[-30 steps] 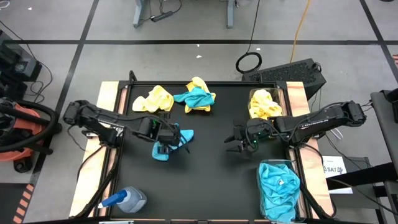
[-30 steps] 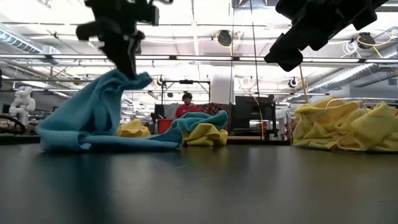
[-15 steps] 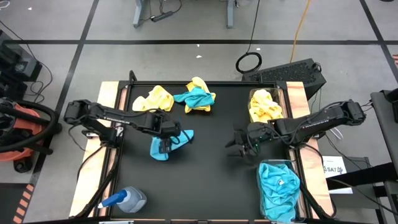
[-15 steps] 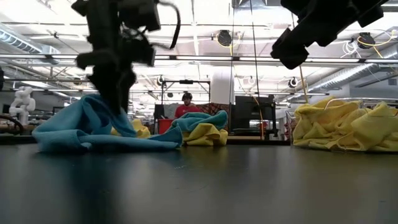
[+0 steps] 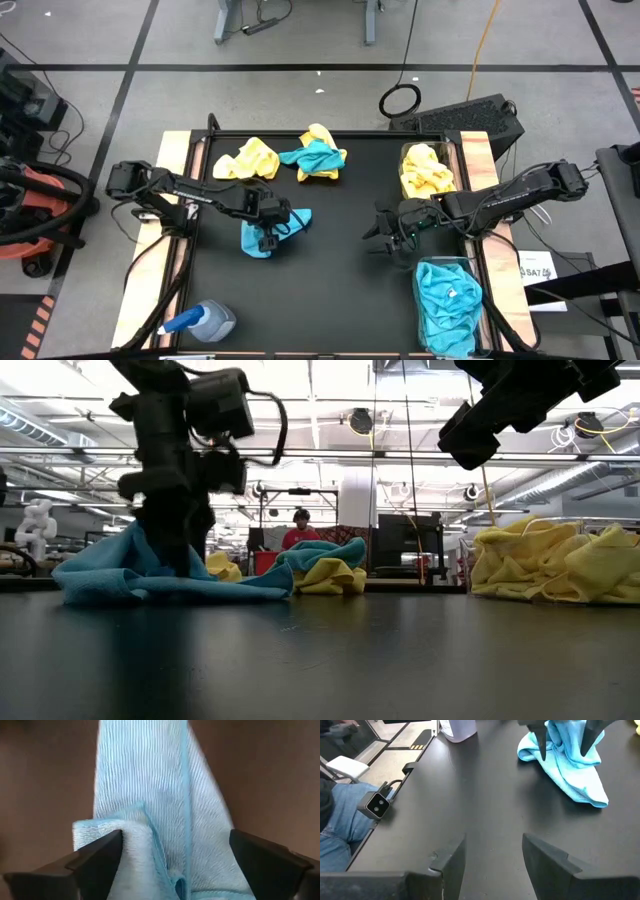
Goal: Sort microfiber towel by color & place in baskets
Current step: Put the blue towel into the bottom transparent bin
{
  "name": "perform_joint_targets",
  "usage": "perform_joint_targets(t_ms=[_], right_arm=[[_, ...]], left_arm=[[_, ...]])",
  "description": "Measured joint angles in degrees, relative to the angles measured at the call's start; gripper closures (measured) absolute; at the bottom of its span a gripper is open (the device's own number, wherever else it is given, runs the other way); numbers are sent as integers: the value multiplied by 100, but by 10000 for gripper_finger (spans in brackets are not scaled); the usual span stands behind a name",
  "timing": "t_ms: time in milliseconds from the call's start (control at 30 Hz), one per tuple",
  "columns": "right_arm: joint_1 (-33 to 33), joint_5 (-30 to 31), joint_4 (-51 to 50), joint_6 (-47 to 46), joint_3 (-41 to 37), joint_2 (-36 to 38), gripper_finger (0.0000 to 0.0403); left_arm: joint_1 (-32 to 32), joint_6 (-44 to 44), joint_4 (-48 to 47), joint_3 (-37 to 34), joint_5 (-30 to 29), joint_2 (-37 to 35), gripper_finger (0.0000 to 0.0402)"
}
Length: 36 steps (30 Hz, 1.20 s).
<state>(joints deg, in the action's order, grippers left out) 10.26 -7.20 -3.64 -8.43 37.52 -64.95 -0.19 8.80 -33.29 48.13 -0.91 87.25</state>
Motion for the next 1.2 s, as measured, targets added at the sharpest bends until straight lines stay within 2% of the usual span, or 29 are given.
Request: perform_joint_targets(t_ms=[233,367,467,667,733,933,1200], right_arm=[[0,0,-6,-47,0,0,218],[0,-2,-4,-123,0,0,218],[9,-6,-5,-150,0,0,218],[174,-18,-7,-316,0,0,218],[311,-20,-9,-381,0,0,218],[772,-2,-2,-627,0,0,218],[1069,571,9,-761,0,0,217]], left_arm=[[-4,131,30,-3,-11,614,17],[0,129,67,8,-114,778,53],[0,17,234,-1,-166,738,124],[-10,-391,273,115,-68,726,330],[-36,-527,250,189,-63,737,376],[-142,-913,290,715,-121,743,377],[-542,-2053,633,1780,-392,738,381]])
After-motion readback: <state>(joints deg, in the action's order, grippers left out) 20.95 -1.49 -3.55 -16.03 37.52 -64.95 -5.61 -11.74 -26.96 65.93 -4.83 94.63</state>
